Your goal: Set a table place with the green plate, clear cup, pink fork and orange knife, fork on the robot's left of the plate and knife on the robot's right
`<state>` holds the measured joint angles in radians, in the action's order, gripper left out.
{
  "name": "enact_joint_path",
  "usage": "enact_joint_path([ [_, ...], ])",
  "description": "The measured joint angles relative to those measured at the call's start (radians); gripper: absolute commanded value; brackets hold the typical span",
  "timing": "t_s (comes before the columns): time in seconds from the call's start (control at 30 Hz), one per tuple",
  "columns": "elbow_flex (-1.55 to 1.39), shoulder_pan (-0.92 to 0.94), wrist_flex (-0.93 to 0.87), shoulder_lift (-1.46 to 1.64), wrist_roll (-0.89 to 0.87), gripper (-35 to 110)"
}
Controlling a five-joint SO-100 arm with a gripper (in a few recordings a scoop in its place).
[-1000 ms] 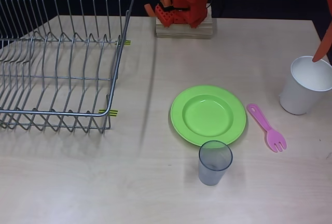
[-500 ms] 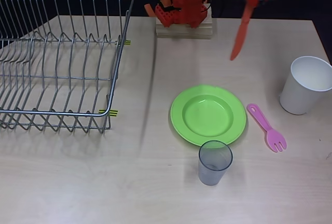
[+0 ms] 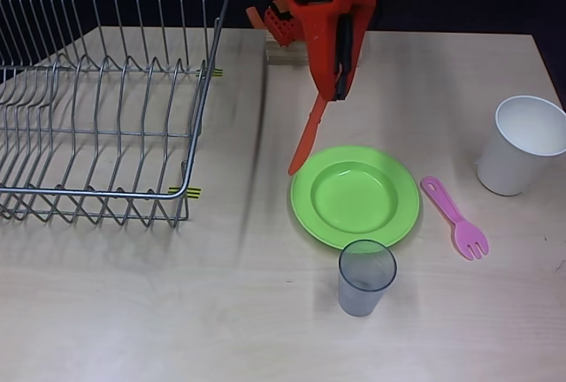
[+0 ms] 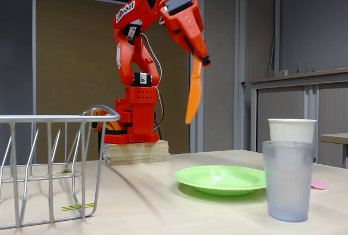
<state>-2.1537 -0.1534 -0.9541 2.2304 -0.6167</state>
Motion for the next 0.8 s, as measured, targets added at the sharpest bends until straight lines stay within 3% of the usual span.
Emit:
enact_joint_path([
  [0.33,-0.353,0.066,0.414,0.041,0.083,0],
  [0.8,-0.604,0.094,0.807,-0.049,-0.051,0],
])
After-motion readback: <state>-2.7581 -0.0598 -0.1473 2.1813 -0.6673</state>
